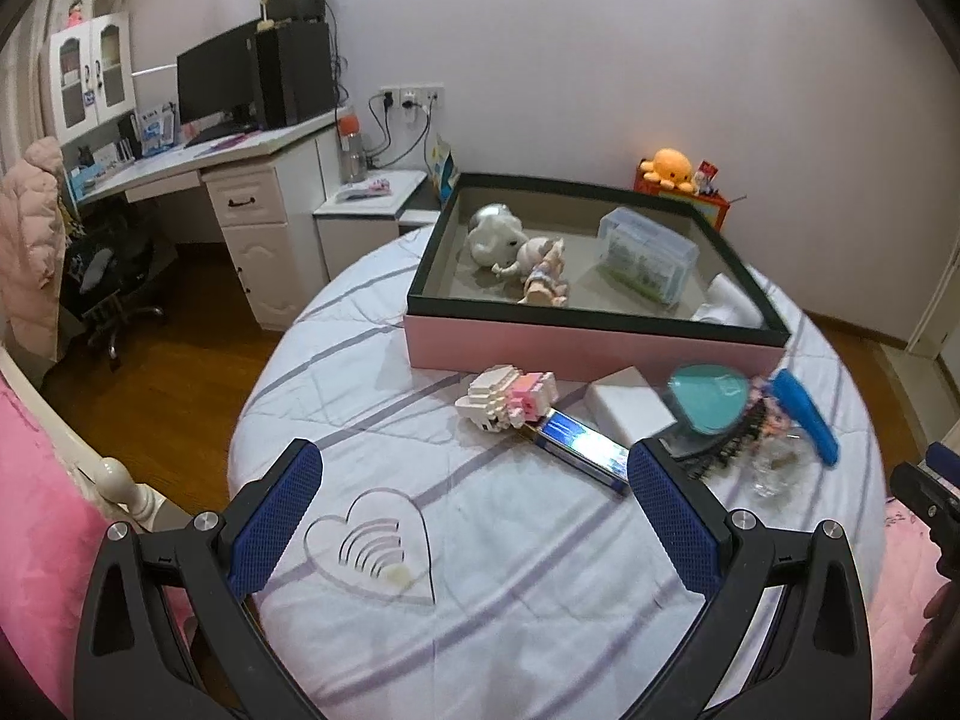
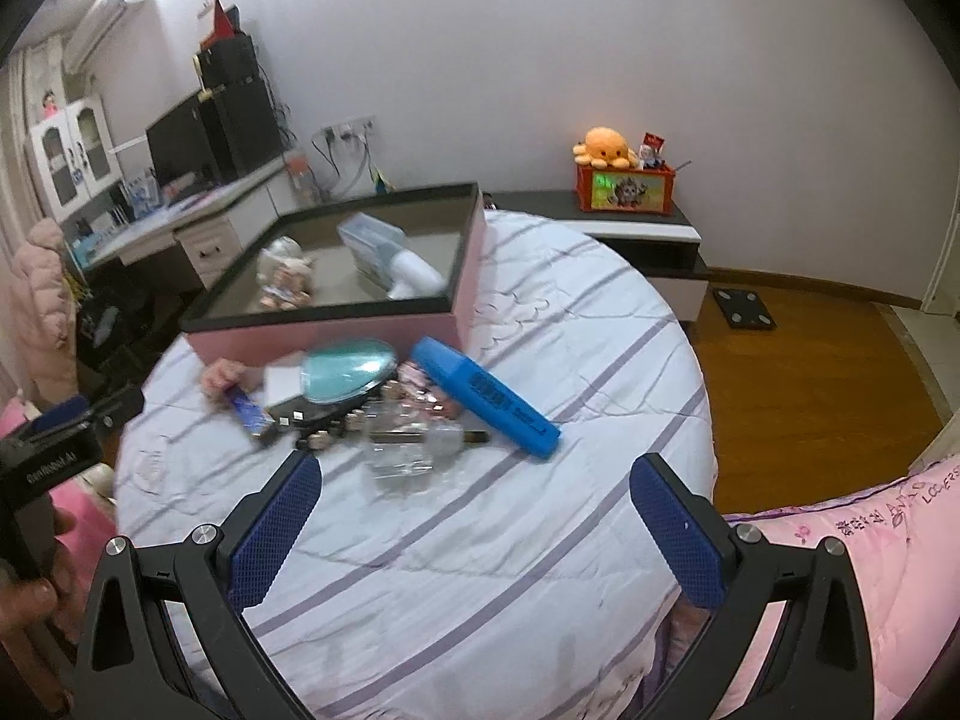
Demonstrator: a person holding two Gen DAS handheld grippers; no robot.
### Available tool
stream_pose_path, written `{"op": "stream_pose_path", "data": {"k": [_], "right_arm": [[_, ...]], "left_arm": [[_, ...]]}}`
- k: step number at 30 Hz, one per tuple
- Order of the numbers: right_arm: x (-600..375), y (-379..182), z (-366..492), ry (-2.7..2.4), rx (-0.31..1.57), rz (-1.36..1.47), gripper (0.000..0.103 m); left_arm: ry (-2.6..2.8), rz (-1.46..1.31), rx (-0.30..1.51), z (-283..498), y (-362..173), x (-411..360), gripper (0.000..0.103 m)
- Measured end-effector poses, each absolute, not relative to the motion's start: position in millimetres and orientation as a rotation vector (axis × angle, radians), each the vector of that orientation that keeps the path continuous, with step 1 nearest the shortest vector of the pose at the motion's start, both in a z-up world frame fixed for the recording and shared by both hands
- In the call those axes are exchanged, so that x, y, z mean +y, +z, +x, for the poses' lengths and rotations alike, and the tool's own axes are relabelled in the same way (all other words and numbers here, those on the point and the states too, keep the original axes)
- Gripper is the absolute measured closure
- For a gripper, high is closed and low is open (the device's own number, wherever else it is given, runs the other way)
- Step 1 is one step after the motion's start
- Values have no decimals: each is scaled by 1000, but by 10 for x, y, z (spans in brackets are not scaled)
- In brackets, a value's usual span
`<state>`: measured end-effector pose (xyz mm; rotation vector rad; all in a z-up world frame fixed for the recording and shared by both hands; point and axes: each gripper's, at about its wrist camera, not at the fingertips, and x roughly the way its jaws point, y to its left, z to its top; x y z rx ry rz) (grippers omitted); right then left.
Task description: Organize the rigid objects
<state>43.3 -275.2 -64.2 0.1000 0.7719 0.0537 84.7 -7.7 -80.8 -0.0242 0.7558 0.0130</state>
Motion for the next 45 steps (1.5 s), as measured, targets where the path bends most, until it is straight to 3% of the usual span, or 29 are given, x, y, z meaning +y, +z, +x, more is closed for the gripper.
{"op": "stream_pose_path", "data": {"k": [15, 25, 28, 38, 42, 43, 45], "right_arm": [[-2973, -1060, 1116, 47, 871, 74, 1], [-2917, -1196, 1348, 111, 928, 2, 13], [-2902, -1208, 1374, 123, 930, -9, 17], [-2845, -1275, 1454, 172, 945, -72, 52], [-2836, -1265, 1445, 199, 931, -44, 70], [-2838, -1257, 1436, 202, 928, -37, 80], [-2846, -1235, 1406, 205, 920, -23, 82]], "left_arm": [[-25, -3, 863, 1516, -1300, -92, 0], [-57, -19, 882, 1682, -1379, -108, 3], [-76, -35, 884, 1703, -1386, -104, 9], [-159, -97, 910, 1743, -1417, -146, 42], [-178, -142, 909, 1737, -1412, -92, 42], [-176, -140, 905, 1721, -1408, -89, 42], [-173, -137, 898, 1691, -1390, -85, 43]]}}
